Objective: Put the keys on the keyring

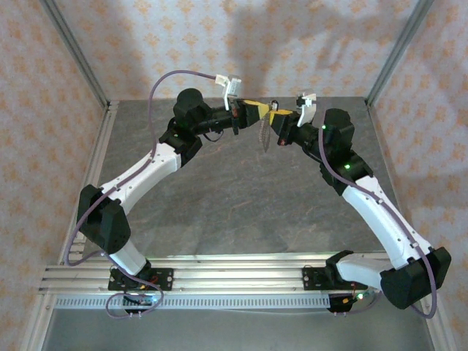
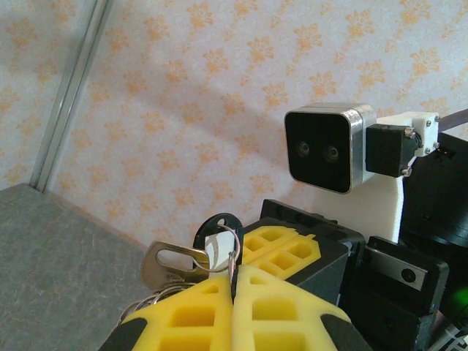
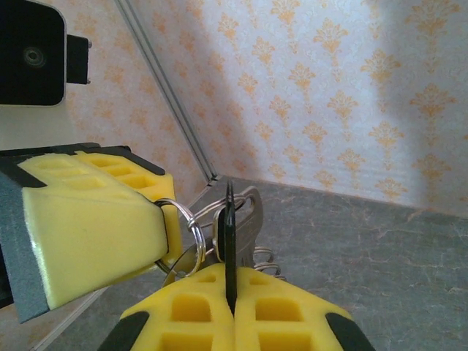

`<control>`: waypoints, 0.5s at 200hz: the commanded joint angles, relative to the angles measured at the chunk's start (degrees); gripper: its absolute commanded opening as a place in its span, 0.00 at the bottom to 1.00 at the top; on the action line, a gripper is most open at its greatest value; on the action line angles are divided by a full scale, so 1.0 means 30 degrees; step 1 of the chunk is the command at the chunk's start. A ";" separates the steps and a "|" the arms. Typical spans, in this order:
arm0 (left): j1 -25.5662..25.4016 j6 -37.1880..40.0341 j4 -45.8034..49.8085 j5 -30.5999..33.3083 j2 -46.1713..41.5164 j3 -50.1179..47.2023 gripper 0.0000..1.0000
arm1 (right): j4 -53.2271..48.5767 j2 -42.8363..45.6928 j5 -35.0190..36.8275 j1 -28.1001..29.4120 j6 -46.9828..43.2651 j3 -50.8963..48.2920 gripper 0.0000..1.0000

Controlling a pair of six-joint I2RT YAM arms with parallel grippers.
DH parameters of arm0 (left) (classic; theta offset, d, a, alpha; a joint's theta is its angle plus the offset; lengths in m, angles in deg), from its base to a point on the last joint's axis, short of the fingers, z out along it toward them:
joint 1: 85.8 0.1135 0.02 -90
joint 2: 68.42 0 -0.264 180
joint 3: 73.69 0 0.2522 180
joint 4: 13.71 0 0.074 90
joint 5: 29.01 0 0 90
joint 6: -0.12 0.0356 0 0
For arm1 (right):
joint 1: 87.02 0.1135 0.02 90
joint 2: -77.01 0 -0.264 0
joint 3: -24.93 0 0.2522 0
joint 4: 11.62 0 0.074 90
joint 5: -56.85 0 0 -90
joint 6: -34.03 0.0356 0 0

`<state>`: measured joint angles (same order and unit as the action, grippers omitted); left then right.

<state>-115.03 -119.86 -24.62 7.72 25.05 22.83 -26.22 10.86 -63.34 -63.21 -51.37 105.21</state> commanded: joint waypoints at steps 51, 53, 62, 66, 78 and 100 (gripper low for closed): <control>-0.0188 0.0290 -0.0186 -0.0112 -0.0458 0.0099 0.00 | 0.0083 0.0896 0.1005 -0.0027 -0.0368 -0.0922 0.00; -0.0202 0.0272 -0.0194 -0.0127 -0.0477 0.0098 0.00 | 0.0092 0.0912 0.0989 -0.0028 -0.0363 -0.0953 0.00; -0.0191 0.0287 -0.0186 -0.0138 -0.0467 0.0098 0.00 | 0.0131 0.0971 0.1016 -0.0028 -0.0347 -0.1005 0.00; -0.0187 0.0271 -0.0194 -0.0141 -0.0455 0.0098 0.00 | 0.0132 0.0957 0.1018 -0.0013 -0.0342 -0.0993 0.00; -0.0195 0.0247 -0.0227 -0.0142 -0.0456 0.0098 0.00 | 0.0087 0.0956 0.0988 -0.0028 -0.0336 -0.0880 0.00; -0.0206 0.0209 -0.0223 -0.0142 -0.0483 0.0117 0.00 | 0.0014 0.0814 0.0797 -0.0013 -0.0398 -0.0515 0.00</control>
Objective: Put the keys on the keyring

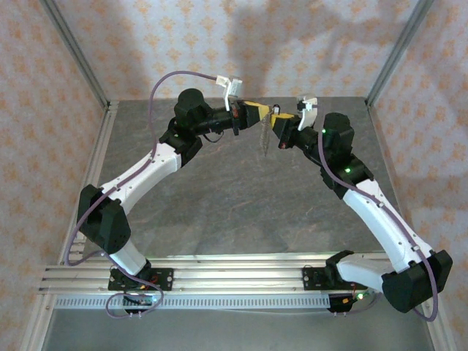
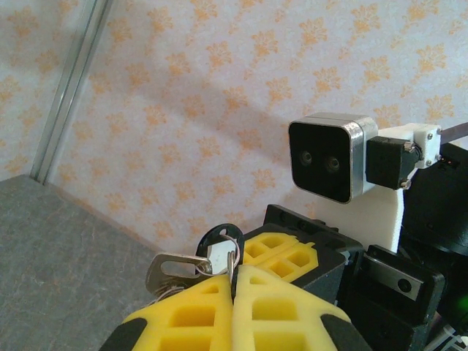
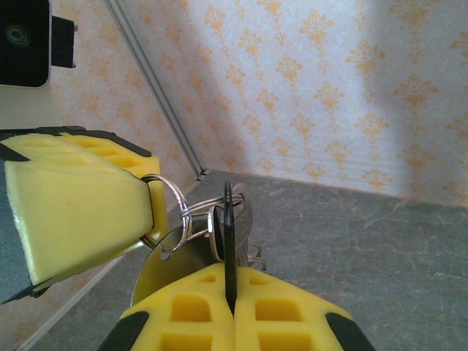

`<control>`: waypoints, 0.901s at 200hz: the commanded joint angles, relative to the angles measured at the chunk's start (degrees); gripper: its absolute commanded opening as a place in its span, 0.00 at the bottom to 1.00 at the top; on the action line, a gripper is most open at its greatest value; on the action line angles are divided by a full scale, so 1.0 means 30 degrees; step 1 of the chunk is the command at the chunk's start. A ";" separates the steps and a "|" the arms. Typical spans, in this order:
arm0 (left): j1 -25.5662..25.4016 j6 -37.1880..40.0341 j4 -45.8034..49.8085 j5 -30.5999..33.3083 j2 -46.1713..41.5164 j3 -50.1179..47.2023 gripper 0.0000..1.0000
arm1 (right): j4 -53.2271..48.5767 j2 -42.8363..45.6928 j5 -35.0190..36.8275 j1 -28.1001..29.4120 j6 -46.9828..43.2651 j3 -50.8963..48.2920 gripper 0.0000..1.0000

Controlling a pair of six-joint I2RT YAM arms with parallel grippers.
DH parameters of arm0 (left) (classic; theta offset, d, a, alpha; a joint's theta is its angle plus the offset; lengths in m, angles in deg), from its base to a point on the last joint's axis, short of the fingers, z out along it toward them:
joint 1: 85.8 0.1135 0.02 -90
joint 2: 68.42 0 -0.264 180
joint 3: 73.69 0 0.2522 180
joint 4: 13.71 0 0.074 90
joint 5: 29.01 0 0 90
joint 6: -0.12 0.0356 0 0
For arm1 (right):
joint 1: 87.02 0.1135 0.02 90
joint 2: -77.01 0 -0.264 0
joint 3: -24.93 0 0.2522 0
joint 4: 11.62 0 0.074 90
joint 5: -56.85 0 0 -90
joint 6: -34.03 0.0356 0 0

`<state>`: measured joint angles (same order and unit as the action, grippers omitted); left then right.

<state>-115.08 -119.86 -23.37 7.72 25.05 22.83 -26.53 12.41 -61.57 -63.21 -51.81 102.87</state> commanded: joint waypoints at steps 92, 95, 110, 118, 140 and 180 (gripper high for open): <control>-0.0320 0.0176 -0.0661 -0.0230 -0.0138 0.0274 0.00 | 0.0143 -0.0617 -0.0676 -0.0042 -0.0105 0.1830 0.00; -0.0319 0.0163 -0.0697 -0.0230 -0.0132 0.0260 0.00 | 0.0137 -0.0623 -0.0664 -0.0015 -0.0103 0.1866 0.00; -0.0321 0.0160 -0.0721 -0.0230 -0.0134 0.0217 0.00 | 0.0105 -0.0676 -0.0611 -0.0013 -0.0176 0.1842 0.00; -0.0337 0.0198 -0.0719 -0.0230 -0.0181 0.0216 0.00 | 0.0053 -0.0650 -0.0546 -0.0027 -0.0214 0.1811 0.00; -0.0319 0.0394 -0.0501 -0.0230 -0.0218 0.0130 0.00 | -0.0108 -0.0481 0.0226 -0.0028 -0.0457 0.1670 0.00; -0.0324 0.0791 -0.0063 -0.0328 -0.0453 -0.0073 0.00 | -0.0655 -0.0519 0.0774 -0.0028 -0.0868 0.2039 0.00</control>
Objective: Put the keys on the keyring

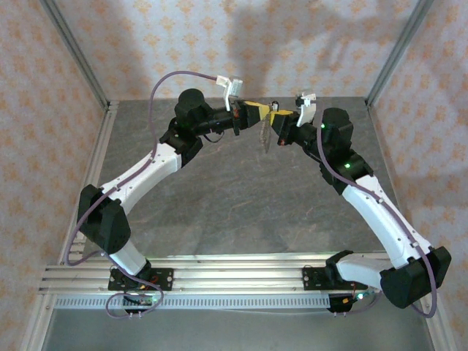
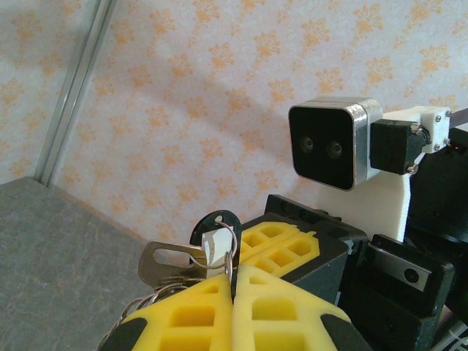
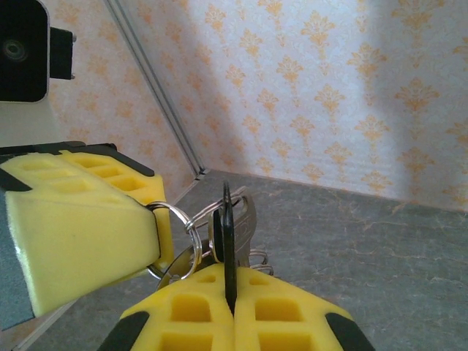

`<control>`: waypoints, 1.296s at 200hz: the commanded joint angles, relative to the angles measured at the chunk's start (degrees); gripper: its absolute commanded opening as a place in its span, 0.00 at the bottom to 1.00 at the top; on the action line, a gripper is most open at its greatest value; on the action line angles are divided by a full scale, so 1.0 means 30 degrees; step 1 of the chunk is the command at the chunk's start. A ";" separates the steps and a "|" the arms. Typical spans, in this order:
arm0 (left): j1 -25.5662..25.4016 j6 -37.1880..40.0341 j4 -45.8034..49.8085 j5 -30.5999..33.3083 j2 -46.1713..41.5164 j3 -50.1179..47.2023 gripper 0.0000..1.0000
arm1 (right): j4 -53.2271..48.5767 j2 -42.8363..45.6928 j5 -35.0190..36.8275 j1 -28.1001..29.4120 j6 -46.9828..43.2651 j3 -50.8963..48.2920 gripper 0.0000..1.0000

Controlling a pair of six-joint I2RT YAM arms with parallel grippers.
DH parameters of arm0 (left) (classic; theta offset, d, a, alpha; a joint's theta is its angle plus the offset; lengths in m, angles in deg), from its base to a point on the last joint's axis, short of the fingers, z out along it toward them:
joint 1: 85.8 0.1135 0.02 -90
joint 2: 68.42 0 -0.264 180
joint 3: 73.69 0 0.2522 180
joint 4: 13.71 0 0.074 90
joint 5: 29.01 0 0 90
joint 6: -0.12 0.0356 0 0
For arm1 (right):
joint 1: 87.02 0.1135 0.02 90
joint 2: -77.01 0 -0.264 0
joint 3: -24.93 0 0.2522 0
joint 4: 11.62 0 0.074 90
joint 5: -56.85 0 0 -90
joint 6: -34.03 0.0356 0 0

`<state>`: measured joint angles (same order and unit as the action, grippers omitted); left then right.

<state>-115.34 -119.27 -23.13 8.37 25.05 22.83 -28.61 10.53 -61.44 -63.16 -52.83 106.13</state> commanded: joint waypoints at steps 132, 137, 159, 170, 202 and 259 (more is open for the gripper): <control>-0.0058 0.1241 0.0762 0.2683 -0.2929 -0.1997 0.52 | -0.1406 -0.0356 0.1818 -0.0038 -0.1363 0.1360 0.00; -0.0039 0.1235 0.0900 0.3070 -0.3105 -0.2142 0.53 | -0.1461 -0.0803 0.1817 -0.0042 -0.1339 0.1410 0.00; 0.0284 0.1241 0.1769 0.4934 -0.3849 -0.2715 0.54 | -0.1677 -0.1268 0.1704 -0.0035 -0.1374 0.1606 0.00; 0.0546 0.1150 0.2047 0.5880 -0.4231 -0.3159 0.56 | -0.1765 -0.1557 0.1598 -0.0042 -0.1394 0.1686 0.00; 0.1507 0.0524 0.2452 0.7303 -0.5200 -0.4457 0.57 | -0.1852 -0.2871 0.1147 -0.0035 -0.1285 0.2030 0.00; 0.2423 0.0551 0.2767 0.7784 -0.6389 -0.5786 0.57 | -0.1152 -0.6801 -0.0343 0.0328 -0.0344 0.3877 0.00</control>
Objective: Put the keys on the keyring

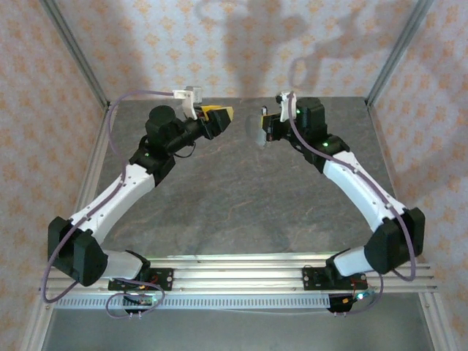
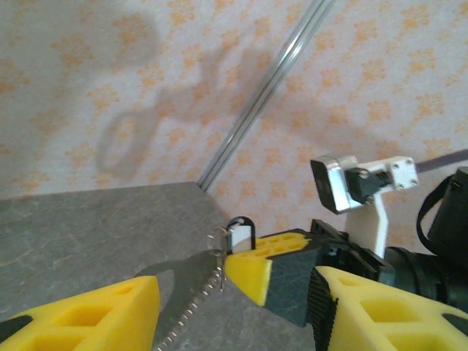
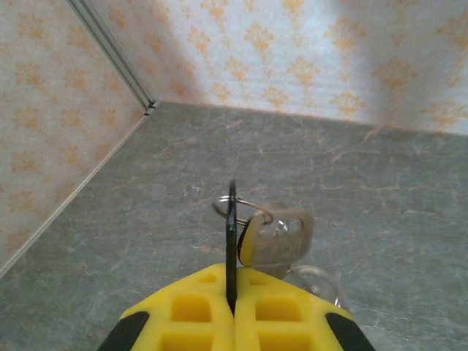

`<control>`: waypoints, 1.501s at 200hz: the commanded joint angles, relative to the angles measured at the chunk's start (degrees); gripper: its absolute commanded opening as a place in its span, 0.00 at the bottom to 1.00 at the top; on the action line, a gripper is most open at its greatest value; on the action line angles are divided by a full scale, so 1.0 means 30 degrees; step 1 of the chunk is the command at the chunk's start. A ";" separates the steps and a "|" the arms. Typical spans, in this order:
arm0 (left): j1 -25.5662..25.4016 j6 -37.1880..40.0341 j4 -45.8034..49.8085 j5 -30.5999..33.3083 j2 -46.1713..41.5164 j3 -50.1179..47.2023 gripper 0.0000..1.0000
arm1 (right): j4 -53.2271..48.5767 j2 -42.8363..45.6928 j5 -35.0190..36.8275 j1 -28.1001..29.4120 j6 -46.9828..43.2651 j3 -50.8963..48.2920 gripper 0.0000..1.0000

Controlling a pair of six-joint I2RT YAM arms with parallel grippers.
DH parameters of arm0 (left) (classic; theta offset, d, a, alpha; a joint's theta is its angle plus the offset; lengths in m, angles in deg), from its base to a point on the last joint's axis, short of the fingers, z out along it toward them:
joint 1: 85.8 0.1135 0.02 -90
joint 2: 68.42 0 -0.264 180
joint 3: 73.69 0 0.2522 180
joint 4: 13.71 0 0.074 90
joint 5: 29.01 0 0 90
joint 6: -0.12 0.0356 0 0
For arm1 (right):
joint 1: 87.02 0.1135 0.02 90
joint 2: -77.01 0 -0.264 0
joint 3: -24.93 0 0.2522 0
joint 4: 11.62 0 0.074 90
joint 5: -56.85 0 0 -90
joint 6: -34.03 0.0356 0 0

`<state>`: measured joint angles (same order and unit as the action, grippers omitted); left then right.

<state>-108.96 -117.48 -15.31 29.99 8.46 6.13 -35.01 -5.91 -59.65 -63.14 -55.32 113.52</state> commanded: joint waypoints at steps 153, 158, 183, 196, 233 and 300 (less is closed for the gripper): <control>0.0746 -0.0459 0.0606 0.0286 -0.1813 -0.0910 0.57 | 0.4502 -0.3023 -0.0523 0.1269 0.1918 -0.5312 0.00; 0.0729 -0.0470 0.0579 0.0286 -0.1851 -0.0962 0.57 | 0.4610 -0.2903 -0.0469 0.1269 0.1974 -0.5598 0.00; 0.0714 -0.0524 0.0551 0.0286 -0.2066 -0.1231 0.57 | 0.4803 -0.2433 -0.0186 0.1269 0.2019 -0.6518 0.00; 0.0717 -0.0578 0.0541 0.0286 -0.2129 -0.1313 0.57 | 0.4758 -0.2279 -0.0045 0.1241 0.2011 -0.6787 0.00; 0.0717 -0.0565 0.0577 0.0256 -0.2315 -0.1450 0.58 | 0.4804 -0.1925 0.0076 0.1225 0.2105 -0.7744 0.00; 0.0716 -0.0481 0.1097 -0.0120 -0.2065 -0.1004 0.58 | 0.5576 -0.1109 0.0248 0.1210 0.3227 -1.0821 0.00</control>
<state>-107.12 -118.59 -12.57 31.21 3.17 2.13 -20.96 -11.74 -60.26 -59.42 -47.57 83.81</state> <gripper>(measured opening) 0.577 0.046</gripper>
